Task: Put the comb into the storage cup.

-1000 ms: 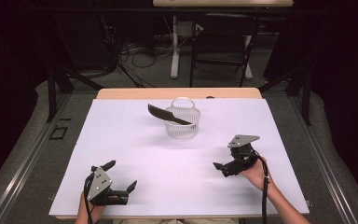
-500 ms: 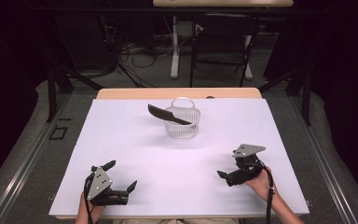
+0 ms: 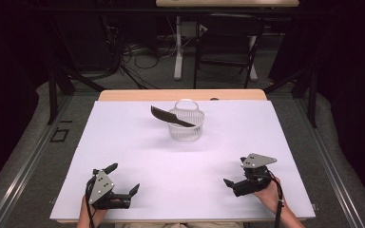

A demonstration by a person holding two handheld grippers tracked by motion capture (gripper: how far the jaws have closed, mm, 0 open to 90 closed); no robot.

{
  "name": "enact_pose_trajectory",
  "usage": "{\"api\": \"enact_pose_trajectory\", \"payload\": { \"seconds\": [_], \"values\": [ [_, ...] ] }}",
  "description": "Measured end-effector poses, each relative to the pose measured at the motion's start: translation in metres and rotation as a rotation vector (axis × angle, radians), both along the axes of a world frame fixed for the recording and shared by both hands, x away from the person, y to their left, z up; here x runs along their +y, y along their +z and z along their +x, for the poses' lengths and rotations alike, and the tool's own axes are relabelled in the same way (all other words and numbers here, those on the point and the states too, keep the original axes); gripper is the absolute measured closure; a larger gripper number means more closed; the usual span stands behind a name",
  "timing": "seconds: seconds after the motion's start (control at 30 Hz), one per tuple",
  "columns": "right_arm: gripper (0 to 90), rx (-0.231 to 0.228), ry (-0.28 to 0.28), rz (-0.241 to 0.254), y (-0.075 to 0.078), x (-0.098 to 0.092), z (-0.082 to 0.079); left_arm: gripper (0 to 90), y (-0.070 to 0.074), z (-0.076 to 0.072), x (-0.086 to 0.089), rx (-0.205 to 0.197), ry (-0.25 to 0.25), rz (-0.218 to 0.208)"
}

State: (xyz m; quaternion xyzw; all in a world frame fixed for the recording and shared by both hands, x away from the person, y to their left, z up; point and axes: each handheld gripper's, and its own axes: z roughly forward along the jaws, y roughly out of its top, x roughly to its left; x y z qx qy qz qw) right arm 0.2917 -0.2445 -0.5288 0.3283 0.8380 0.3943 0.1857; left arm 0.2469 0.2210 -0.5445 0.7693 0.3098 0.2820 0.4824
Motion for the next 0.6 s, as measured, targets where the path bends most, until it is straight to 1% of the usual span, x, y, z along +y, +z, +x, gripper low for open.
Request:
{"api": "enact_pose_trajectory", "payload": {
  "seconds": [0.13, 0.23, 0.33, 0.43, 0.6],
  "values": [
    [0.1, -0.015, 0.0, 0.012, 0.0, 0.0, -0.005, 0.3, 0.0, 0.0, 0.0, 0.0, 0.001, -0.001],
    [0.1, -0.031, -0.003, 0.012, 0.0, -0.001, -0.01, 0.3, 0.001, -0.001, 0.0, 0.0, 0.0, 0.003],
    [0.1, -0.072, -0.012, 0.019, 0.001, -0.002, -0.015, 0.3, 0.001, -0.001, 0.0, -0.002, 0.002, 0.005],
    [0.0, -0.099, -0.013, 0.03, 0.003, -0.003, -0.02, 0.3, 0.0, 0.0, 0.0, 0.001, 0.001, 0.005],
    [0.0, -0.099, -0.005, 0.026, 0.002, -0.003, -0.023, 0.3, -0.001, 0.001, -0.001, 0.01, -0.001, 0.004]
  ]
}}
